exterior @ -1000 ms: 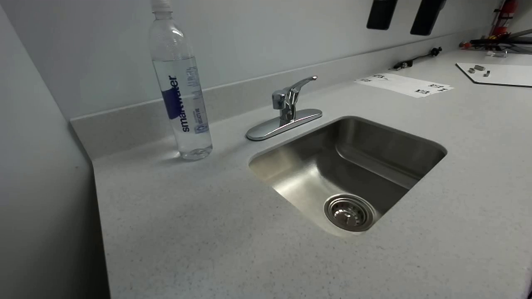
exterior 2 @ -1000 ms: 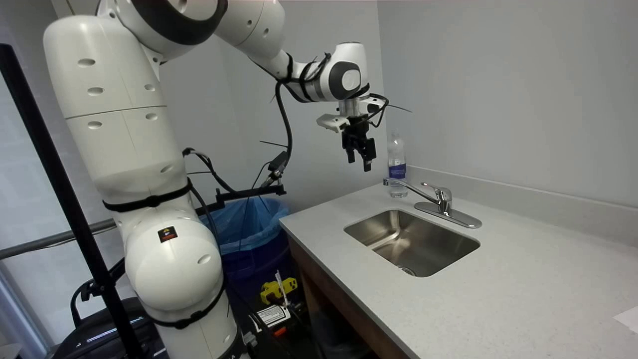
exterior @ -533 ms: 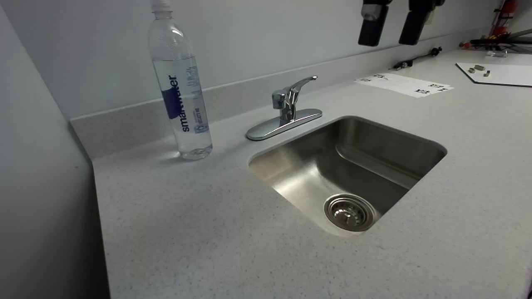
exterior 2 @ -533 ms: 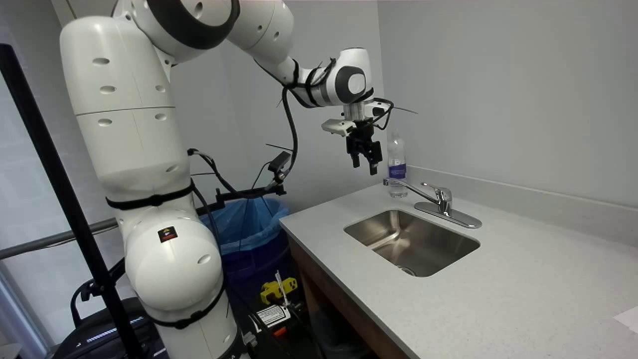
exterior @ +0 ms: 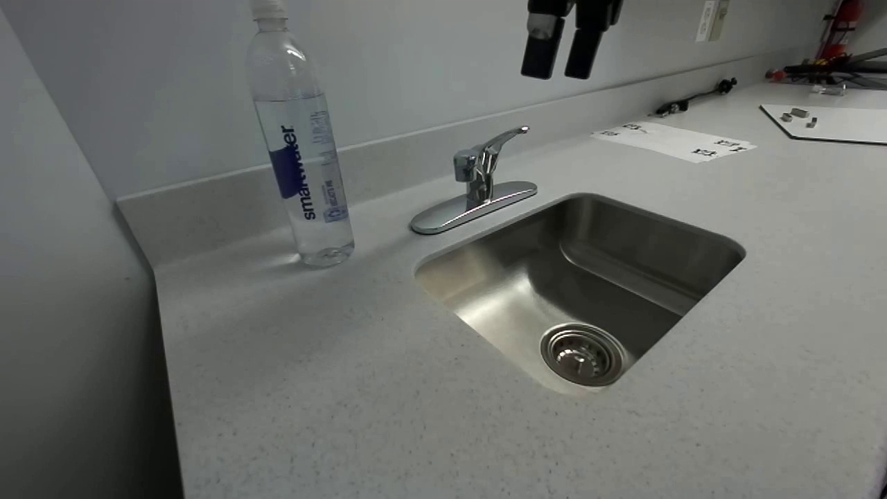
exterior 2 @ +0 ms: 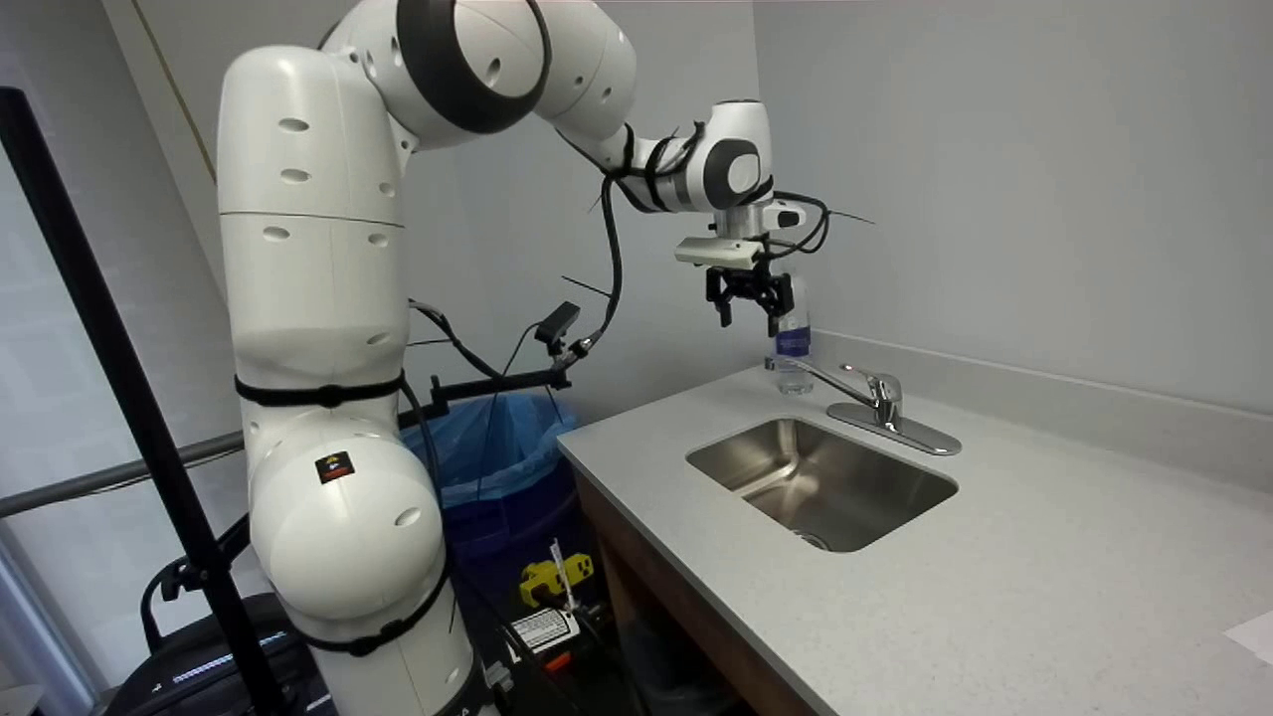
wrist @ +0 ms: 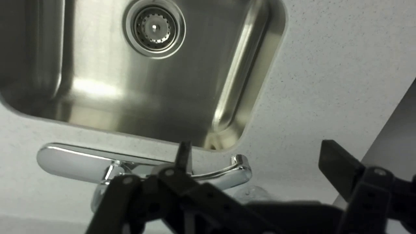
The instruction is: Move the faucet to the right
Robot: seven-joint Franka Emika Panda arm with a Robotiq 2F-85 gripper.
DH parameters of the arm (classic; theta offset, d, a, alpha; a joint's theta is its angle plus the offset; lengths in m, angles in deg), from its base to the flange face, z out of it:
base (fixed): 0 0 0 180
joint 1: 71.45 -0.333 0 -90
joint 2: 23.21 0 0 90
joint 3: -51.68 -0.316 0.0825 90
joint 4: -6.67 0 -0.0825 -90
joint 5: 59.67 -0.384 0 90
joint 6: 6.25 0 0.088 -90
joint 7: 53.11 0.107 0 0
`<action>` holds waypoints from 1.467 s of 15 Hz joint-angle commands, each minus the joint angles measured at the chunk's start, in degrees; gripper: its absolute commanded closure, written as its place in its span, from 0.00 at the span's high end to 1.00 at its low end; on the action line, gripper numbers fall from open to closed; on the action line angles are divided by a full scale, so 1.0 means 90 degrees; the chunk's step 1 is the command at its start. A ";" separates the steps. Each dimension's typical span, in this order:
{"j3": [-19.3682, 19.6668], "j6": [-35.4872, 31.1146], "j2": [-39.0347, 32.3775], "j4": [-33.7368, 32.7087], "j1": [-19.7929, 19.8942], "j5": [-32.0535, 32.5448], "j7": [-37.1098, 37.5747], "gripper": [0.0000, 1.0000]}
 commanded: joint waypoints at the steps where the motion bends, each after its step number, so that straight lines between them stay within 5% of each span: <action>1: -0.0038 0.0138 -0.0596 -0.0857 -0.0047 -0.0197 -0.1238 1.00; 14: 0.0045 -0.0065 -0.0713 -0.0875 -0.0146 -0.0041 -0.1286 1.00; 22: 0.0096 -0.0971 -0.0994 -0.0769 -0.0245 0.0046 -0.1100 1.00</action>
